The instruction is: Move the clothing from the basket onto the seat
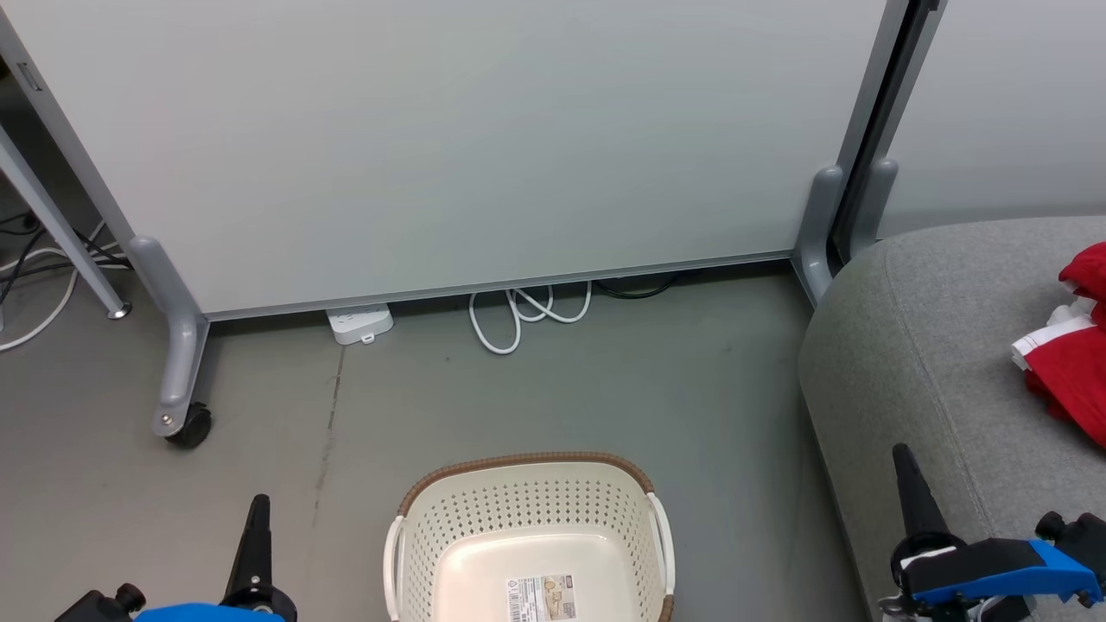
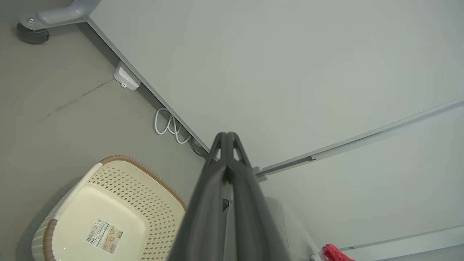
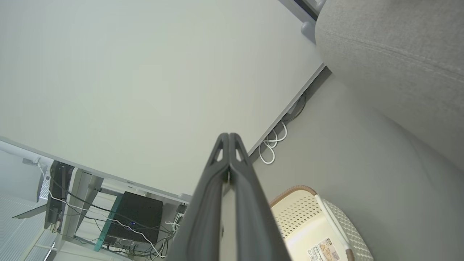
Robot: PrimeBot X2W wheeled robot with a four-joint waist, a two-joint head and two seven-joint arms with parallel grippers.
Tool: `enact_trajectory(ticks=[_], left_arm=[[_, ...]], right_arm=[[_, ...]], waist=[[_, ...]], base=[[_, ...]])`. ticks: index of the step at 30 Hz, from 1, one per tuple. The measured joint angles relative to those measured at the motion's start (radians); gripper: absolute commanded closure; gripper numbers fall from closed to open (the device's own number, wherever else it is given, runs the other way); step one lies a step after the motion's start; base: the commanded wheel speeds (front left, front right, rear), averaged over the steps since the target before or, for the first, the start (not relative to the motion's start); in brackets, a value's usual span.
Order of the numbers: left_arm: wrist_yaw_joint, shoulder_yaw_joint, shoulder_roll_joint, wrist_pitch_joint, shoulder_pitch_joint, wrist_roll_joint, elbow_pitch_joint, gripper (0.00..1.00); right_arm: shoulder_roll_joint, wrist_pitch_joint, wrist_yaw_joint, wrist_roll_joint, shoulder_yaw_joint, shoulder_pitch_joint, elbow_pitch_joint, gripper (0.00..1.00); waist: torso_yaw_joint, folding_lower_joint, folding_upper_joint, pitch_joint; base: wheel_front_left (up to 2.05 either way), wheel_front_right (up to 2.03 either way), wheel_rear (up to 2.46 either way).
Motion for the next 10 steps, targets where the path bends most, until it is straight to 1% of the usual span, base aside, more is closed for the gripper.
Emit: enact_trajectory(ticks=[10], left_arm=[[0.000,0.020,0.001,0.026,-0.014,-0.096,-0.013,1.00]], right_arm=[[0.000,0.014,0.000,0.121,-0.007,-0.009,0.001,1.00]], waist=[[-0.005,0.0000,0.0000,0.001]], base=[[0.00,0.00,0.00]])
